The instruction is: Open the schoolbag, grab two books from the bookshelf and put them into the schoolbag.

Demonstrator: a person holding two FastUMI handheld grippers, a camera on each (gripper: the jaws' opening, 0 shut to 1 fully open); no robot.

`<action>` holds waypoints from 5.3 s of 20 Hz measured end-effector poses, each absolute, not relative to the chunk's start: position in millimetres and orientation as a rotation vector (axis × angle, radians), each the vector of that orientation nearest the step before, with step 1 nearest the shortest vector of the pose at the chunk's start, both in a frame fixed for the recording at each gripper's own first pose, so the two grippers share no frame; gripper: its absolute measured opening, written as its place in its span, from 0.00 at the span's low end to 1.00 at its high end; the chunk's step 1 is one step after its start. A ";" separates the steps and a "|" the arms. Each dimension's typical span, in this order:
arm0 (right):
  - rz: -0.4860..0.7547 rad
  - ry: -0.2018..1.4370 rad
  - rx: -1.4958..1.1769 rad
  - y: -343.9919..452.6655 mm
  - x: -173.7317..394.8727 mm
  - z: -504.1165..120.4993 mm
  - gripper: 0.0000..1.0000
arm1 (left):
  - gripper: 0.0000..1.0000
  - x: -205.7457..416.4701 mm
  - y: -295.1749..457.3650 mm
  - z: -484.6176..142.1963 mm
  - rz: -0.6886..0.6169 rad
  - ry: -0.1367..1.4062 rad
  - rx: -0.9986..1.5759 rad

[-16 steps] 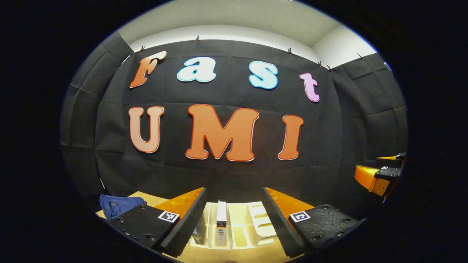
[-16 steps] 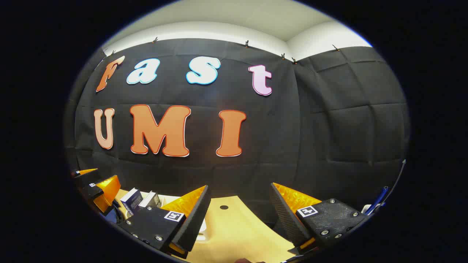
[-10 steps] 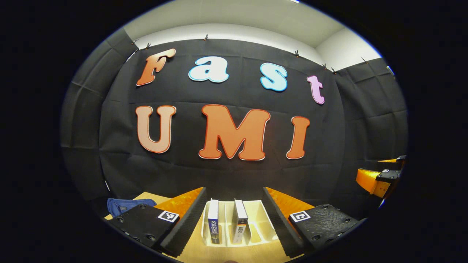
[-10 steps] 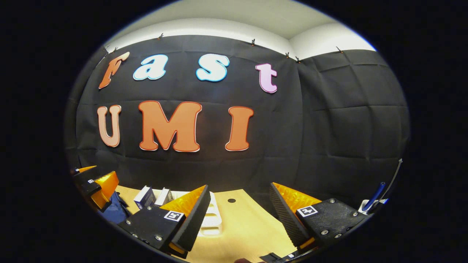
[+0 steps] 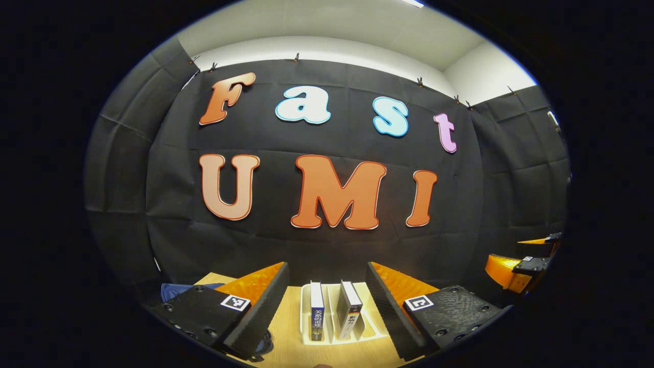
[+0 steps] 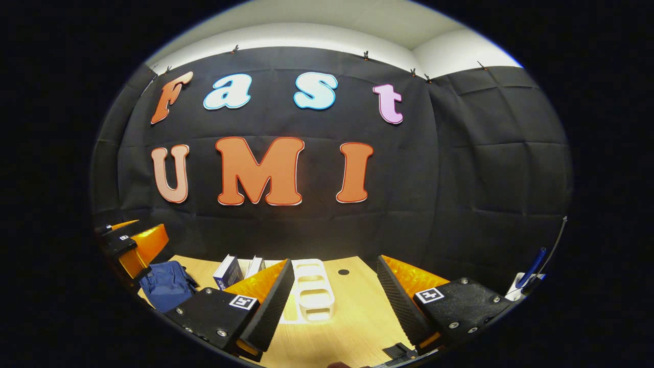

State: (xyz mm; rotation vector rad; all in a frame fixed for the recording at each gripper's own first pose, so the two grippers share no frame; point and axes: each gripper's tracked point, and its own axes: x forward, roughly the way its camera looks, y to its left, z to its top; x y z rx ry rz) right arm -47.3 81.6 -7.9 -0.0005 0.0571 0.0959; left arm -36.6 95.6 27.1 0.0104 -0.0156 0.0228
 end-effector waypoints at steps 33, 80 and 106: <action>0.359 0.021 0.030 161.2 27.7 -28.2 0.97 | 0.95 -7.1 152.4 -3.7 0.174 -0.045 0.169; 0.202 0.134 -0.068 187.2 44.4 -80.7 0.97 | 0.78 -84.3 316.3 -384.3 0.125 0.881 0.941; 0.506 0.303 -0.173 333.7 52.2 -93.4 0.96 | 0.02 -36.2 358.5 -237.4 0.092 0.840 0.643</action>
